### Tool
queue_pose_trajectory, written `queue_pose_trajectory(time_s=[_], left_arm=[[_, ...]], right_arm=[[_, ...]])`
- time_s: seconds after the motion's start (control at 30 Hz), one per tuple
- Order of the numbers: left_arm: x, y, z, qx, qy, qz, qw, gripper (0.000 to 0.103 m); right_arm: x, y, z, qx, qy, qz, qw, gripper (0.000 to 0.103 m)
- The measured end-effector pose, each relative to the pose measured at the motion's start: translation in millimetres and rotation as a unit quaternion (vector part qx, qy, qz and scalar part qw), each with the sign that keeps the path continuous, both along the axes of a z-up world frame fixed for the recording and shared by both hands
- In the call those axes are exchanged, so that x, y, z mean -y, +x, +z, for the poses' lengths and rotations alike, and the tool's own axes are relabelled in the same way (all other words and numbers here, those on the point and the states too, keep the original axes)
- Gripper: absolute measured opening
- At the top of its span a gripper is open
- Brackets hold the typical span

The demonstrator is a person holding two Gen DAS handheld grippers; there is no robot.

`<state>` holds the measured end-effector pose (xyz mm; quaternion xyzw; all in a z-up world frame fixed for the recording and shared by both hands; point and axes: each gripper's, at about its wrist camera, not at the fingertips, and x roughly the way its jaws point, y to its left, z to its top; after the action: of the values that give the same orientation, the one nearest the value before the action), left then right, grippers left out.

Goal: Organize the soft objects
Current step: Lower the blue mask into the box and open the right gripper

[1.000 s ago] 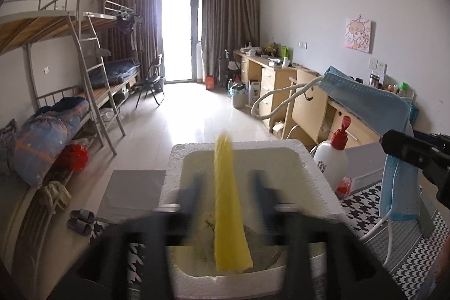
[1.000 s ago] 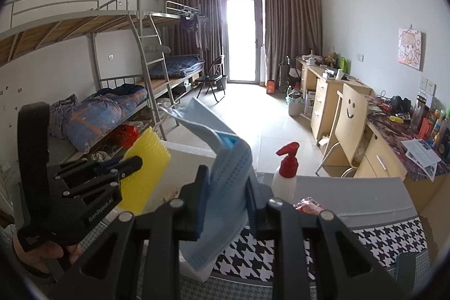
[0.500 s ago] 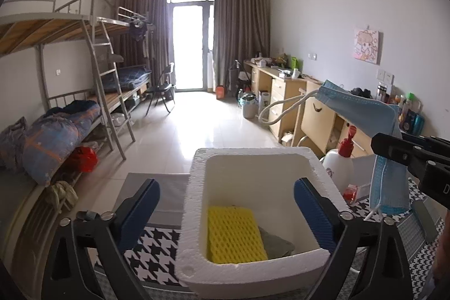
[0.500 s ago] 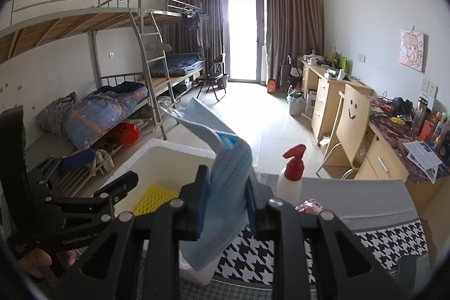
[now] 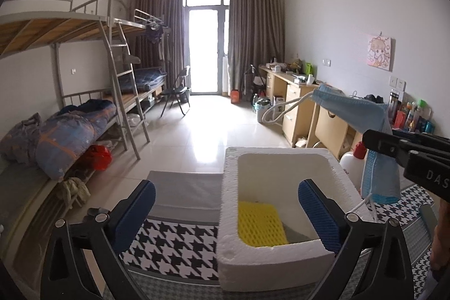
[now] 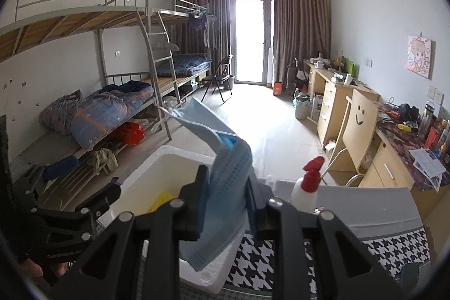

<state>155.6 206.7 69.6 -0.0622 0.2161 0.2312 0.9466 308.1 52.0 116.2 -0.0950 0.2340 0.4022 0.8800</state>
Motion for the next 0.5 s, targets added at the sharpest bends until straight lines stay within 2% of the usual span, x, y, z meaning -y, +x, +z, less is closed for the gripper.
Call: queue_pose_trajectory(time_s=[0.5], left_arm=[[-11.6,-16.0,-5.2,-0.003,0.000,0.026,0.9997,0.102]], right_arm=[[-25.5,-1.5,-14.9,-0.016,-0.028,0.016,0.999,0.029]])
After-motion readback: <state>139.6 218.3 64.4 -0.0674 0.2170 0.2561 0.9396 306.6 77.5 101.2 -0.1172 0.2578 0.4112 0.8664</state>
